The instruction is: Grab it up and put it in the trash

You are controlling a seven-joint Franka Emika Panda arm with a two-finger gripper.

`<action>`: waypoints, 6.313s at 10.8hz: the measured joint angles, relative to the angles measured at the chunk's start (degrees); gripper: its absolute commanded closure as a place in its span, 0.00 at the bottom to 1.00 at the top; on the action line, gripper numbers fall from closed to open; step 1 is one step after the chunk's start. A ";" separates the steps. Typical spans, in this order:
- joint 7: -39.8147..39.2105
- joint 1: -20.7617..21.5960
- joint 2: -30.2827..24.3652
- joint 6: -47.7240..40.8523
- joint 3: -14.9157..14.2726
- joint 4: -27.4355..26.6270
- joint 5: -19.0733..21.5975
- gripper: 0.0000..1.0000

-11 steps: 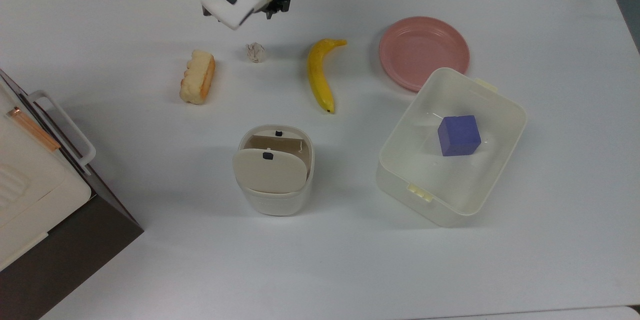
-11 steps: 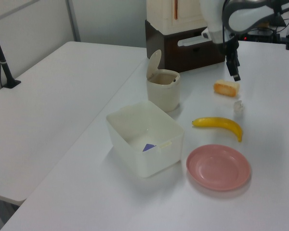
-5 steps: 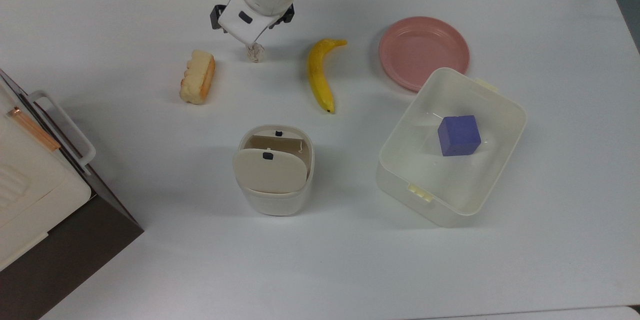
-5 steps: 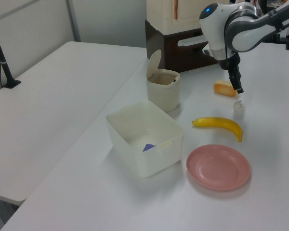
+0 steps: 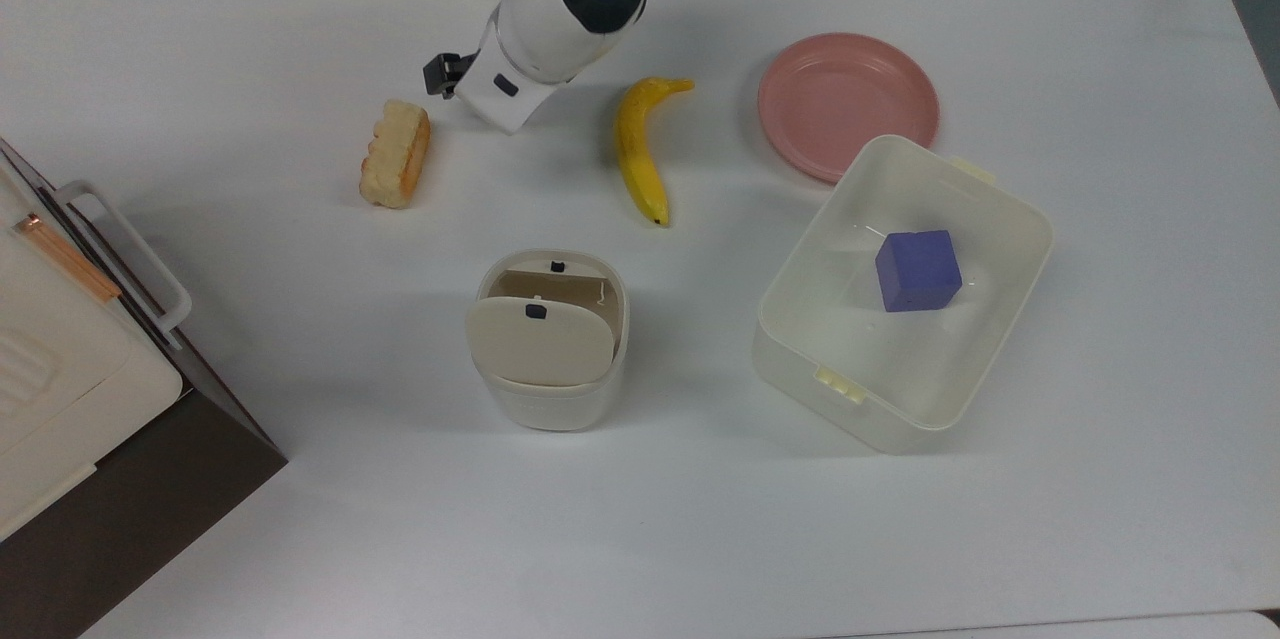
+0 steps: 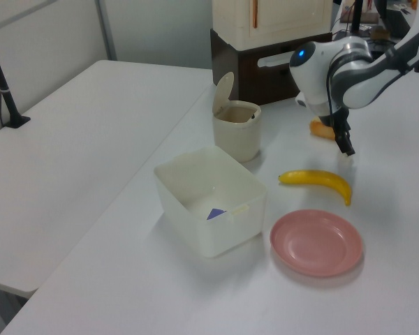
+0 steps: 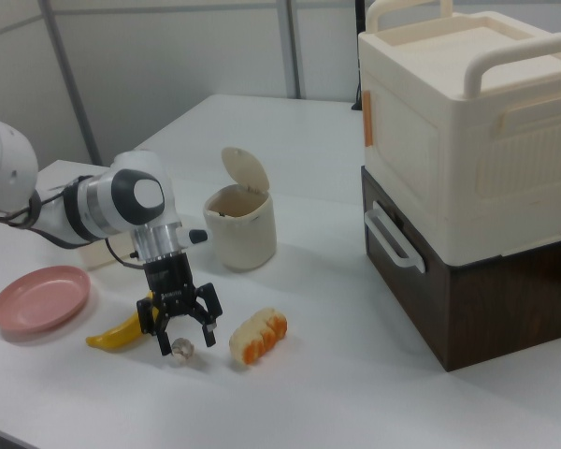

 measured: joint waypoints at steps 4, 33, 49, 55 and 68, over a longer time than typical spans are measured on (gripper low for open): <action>1.47 1.19 1.48 0.04 0.01 -0.05 -0.77 1.00; 3.63 1.08 6.71 -1.23 0.29 10.23 -1.33 1.00; 26.86 1.28 12.81 14.49 0.62 38.00 5.27 1.00; 32.68 5.27 19.56 17.79 0.67 42.14 -0.12 0.02; 24.22 -6.51 1.63 -3.99 0.54 42.51 18.03 0.00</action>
